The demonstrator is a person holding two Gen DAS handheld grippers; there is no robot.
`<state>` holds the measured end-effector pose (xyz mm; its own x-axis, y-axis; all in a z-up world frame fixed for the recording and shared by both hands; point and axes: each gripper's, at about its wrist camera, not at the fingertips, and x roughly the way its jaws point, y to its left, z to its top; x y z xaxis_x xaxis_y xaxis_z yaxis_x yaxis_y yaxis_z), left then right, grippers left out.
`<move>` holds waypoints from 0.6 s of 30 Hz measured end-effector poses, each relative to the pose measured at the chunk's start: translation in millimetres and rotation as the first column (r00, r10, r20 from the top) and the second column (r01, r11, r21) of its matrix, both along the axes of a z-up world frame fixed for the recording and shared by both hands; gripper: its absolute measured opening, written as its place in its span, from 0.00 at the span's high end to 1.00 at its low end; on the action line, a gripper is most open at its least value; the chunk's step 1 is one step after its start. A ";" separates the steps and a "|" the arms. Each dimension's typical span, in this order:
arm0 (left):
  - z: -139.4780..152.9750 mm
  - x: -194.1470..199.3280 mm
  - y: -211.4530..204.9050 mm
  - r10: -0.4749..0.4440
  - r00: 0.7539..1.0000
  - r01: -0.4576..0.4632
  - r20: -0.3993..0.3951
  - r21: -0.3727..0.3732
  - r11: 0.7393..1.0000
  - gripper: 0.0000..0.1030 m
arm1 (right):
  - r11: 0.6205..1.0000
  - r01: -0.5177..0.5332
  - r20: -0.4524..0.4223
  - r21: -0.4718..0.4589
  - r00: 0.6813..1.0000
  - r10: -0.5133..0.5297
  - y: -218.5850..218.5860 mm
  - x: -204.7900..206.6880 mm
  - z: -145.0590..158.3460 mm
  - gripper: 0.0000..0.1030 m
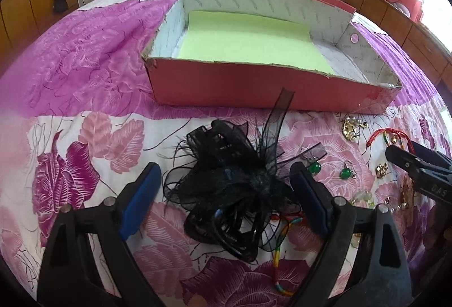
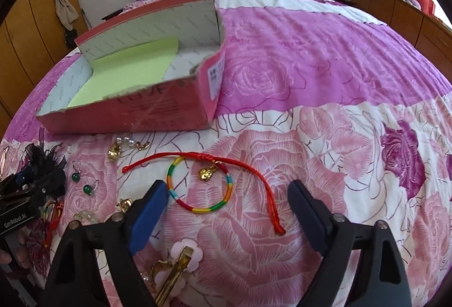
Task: Organize jewelry
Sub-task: 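Grasp the black ribbon hair clip with the left tool while the right tool grasps the red string bracelet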
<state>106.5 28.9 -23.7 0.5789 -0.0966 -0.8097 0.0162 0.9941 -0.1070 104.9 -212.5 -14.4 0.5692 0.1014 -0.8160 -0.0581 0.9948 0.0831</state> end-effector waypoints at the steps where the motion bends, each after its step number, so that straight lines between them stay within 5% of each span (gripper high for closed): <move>1: -1.2 1.8 -0.2 -0.002 1.000 0.002 -0.010 0.001 1.000 0.17 | 1.000 -0.001 -0.005 0.005 1.000 0.002 -0.7 0.7 -1.3 0.15; 5: -5.1 5.2 -2.7 -0.007 0.999 0.008 -0.042 0.018 1.000 0.17 | 1.000 -0.006 -0.023 0.023 1.000 0.007 -2.8 3.3 -3.8 0.18; 8: -2.0 4.8 -3.4 -0.009 0.999 0.010 -0.042 0.017 1.000 0.27 | 1.000 -0.014 -0.024 0.025 1.000 0.014 -4.2 6.6 -0.8 0.27; 11: 4.6 0.5 -4.4 -0.020 0.999 0.020 -0.028 0.002 1.000 0.42 | 0.999 -0.034 -0.021 0.023 0.999 0.035 -3.9 6.0 1.6 0.41; 13: 8.8 -2.6 -5.9 -0.031 0.999 0.031 -0.017 0.010 0.999 0.42 | 0.999 -0.039 -0.020 0.026 0.999 0.039 -3.9 5.8 3.8 0.55; 18: 15.8 -10.5 -6.4 -0.037 0.999 0.037 0.006 0.012 0.999 0.45 | 0.999 -0.041 -0.010 0.033 0.999 0.041 -4.9 1.2 8.4 0.69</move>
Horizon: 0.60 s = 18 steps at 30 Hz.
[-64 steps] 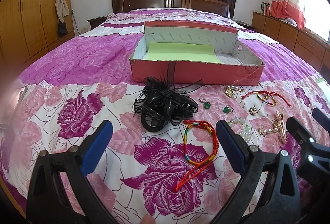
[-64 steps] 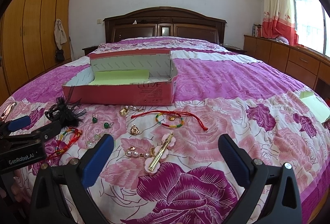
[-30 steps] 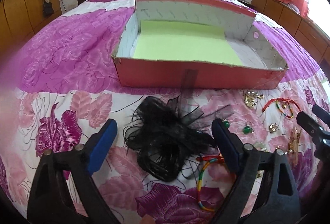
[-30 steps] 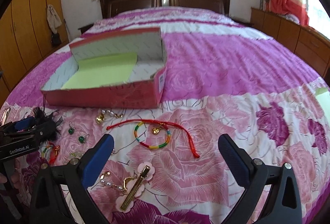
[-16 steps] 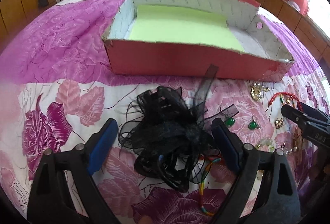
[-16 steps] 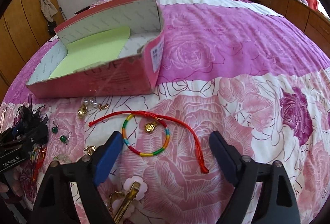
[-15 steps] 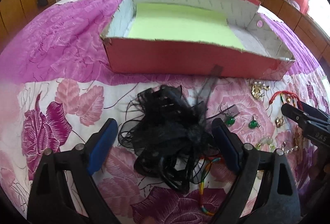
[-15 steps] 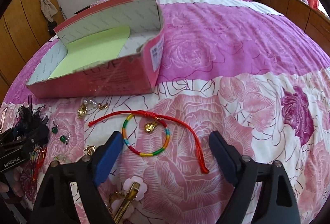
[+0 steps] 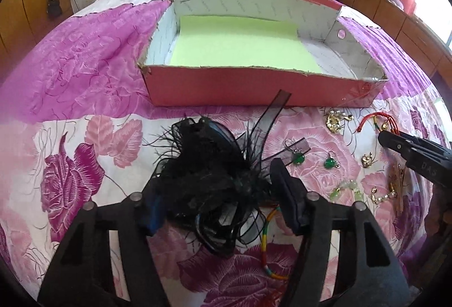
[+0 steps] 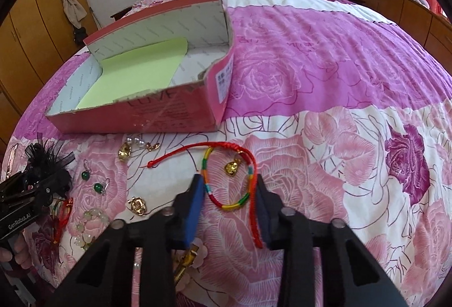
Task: Organize jewelry
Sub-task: 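Grasp the black ribbon hair clip with the left tool while the right tool grasps the red string bracelet, then carry both items into the pink box and open both tools to release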
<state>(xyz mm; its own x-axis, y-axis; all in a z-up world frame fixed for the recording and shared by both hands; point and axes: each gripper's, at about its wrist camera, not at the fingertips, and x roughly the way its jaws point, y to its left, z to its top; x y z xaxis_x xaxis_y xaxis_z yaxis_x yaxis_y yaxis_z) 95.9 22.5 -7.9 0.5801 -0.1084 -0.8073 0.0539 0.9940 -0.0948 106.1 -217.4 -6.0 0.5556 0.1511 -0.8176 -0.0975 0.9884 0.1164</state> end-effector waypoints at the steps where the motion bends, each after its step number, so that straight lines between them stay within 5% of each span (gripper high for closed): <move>1: 2.3 -2.6 1.2 0.001 1.000 -0.001 0.007 -0.003 1.000 0.45 | 1.000 0.003 0.002 0.002 1.000 -0.003 -0.7 -0.6 0.9 0.74; 9: 16.8 -7.7 10.3 0.012 0.999 -0.011 0.051 -0.020 1.000 0.65 | 0.999 -0.001 0.038 0.050 0.999 -0.001 -6.1 -10.9 13.6 0.84; 11: 20.5 -9.8 12.4 0.013 0.998 -0.011 0.059 -0.030 0.999 0.65 | 0.998 -0.007 0.051 0.056 0.999 0.004 -4.8 -15.1 17.4 0.95; 18: 32.0 -18.8 15.5 -0.003 0.996 0.008 0.091 -0.060 0.998 0.67 | 0.997 -0.035 0.102 0.068 0.994 0.028 0.8 -24.9 32.8 0.95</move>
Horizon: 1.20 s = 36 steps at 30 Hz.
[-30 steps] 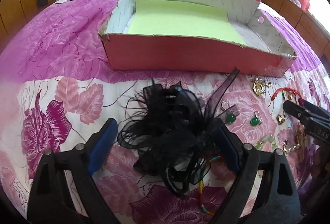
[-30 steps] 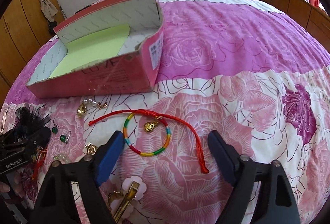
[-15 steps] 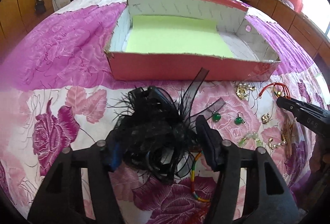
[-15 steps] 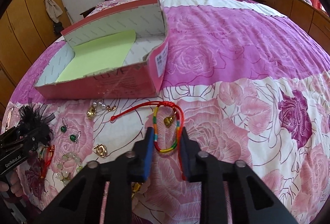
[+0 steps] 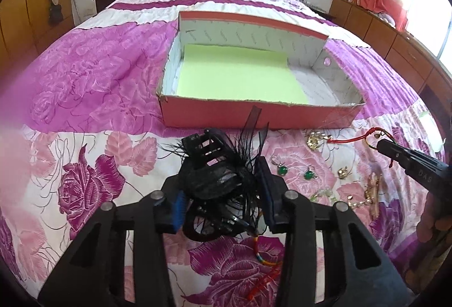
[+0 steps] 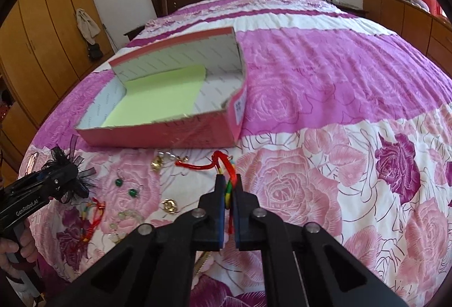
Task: Organize jewelry
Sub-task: 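Carry both items into the pink box and open both tools to release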
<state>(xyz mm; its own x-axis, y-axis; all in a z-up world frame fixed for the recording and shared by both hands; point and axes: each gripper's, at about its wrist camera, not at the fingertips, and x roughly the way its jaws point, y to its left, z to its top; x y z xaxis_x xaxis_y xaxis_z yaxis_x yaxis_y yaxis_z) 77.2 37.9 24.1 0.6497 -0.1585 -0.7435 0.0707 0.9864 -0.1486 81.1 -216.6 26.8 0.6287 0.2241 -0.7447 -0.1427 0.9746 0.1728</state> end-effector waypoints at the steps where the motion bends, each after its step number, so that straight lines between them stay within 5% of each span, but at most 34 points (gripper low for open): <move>1: 2.7 -1.4 0.5 -0.003 1.000 0.003 0.008 -0.004 1.000 0.67 | 1.000 -0.005 0.008 0.003 1.000 0.005 1.3 -1.3 2.8 0.95; 21: 50.6 13.8 -1.3 -0.032 0.991 0.028 0.131 0.033 0.999 0.67 | 0.994 -0.100 0.169 0.042 0.981 0.092 20.0 -4.5 63.5 0.95; 36: 64.2 88.0 -12.4 -0.067 0.984 0.055 0.165 0.077 0.996 0.67 | 0.991 -0.135 0.205 -0.001 0.970 0.132 48.5 68.2 86.3 0.95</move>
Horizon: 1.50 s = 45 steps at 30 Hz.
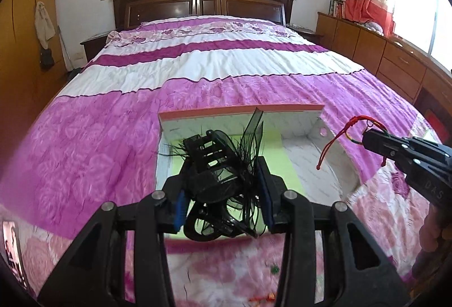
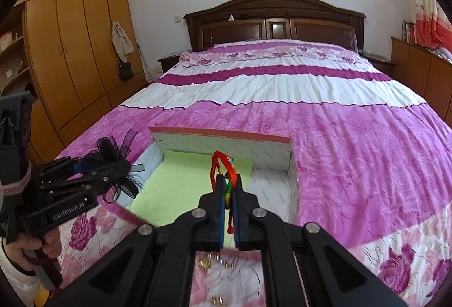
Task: Organize jewelry
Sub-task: 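Carry both items into the pink box and open both tools to release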
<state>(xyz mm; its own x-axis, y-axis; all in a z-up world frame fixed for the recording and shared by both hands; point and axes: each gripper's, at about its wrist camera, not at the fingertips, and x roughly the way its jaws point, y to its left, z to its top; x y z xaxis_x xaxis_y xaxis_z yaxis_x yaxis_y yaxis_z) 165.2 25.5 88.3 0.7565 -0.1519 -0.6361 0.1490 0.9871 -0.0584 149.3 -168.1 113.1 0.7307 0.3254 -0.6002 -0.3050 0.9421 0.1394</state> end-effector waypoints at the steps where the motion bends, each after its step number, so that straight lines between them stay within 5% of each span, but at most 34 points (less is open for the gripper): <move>1: -3.5 8.3 -1.1 -0.002 1.000 0.002 -0.004 0.005 1.000 0.67 | 1.000 0.004 -0.008 -0.006 1.000 -0.004 2.4 7.9 -2.7 0.95; 17: -66.6 87.2 -9.8 0.049 0.980 -0.047 -0.192 0.018 0.999 0.67 | 0.993 0.071 -0.131 -0.093 0.988 -0.083 12.3 95.7 -62.1 0.95; 31: -75.7 103.5 -14.6 0.070 0.974 -0.059 -0.214 0.057 0.997 0.60 | 0.984 0.071 -0.235 -0.164 0.966 -0.109 10.0 123.1 -98.9 0.94; 35: -76.2 103.4 -14.9 0.069 0.970 -0.059 -0.233 0.050 0.997 0.55 | 0.988 0.067 -0.244 -0.138 0.965 -0.099 9.0 121.7 -95.5 0.83; 39: -68.7 97.1 -16.6 0.032 0.974 -0.026 -0.226 0.031 0.999 0.46 | 0.991 0.065 -0.217 -0.121 0.972 -0.090 9.8 114.0 -86.0 0.55; 45: -54.5 86.6 -15.0 0.017 0.979 -0.017 -0.205 0.003 1.000 0.43 | 0.993 0.054 -0.181 -0.110 0.981 -0.073 10.0 103.7 -69.2 0.54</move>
